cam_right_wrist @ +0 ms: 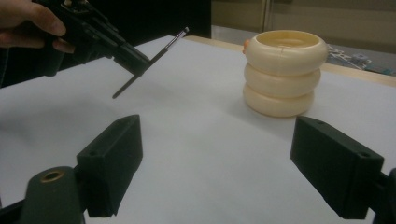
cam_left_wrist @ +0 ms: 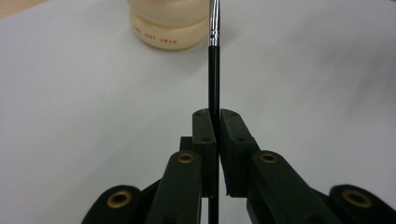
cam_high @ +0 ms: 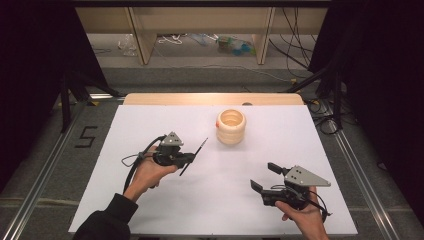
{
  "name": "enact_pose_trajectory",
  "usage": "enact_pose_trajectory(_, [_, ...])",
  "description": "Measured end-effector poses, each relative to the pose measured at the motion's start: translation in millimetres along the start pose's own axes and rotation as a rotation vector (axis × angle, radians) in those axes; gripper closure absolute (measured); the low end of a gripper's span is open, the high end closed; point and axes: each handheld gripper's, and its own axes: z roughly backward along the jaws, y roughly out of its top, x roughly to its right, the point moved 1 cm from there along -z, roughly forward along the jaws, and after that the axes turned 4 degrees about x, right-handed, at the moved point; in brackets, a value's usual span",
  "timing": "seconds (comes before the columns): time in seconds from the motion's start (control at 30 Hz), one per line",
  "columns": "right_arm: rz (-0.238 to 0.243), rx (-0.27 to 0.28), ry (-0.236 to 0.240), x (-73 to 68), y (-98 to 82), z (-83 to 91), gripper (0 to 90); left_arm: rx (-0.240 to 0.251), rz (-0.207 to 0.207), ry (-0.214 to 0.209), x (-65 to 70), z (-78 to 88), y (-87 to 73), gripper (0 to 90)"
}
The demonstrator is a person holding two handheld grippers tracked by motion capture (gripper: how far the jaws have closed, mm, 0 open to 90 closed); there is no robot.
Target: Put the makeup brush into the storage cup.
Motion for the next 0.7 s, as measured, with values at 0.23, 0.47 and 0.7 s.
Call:
enact_pose_trajectory(0.23, [-0.099, 0.058, 0.06, -5.3, 6.6, -14.7, 15.6, 0.068, 0.047, -0.06, 10.6, -0.1, 2.6, 85.0])
enact_pose_trajectory(0.47, [-0.102, 0.057, 0.097, -11.5, 19.4, -32.3, 15.8, 0.099, 0.052, -0.103, 17.4, 2.6, 5.7, 85.1])
enact_pose_trajectory(0.7, [-0.107, 0.086, 0.11, -14.6, 23.7, -43.5, 16.1, 0.117, 0.045, -0.12, 25.0, 1.8, 7.0, 85.1])
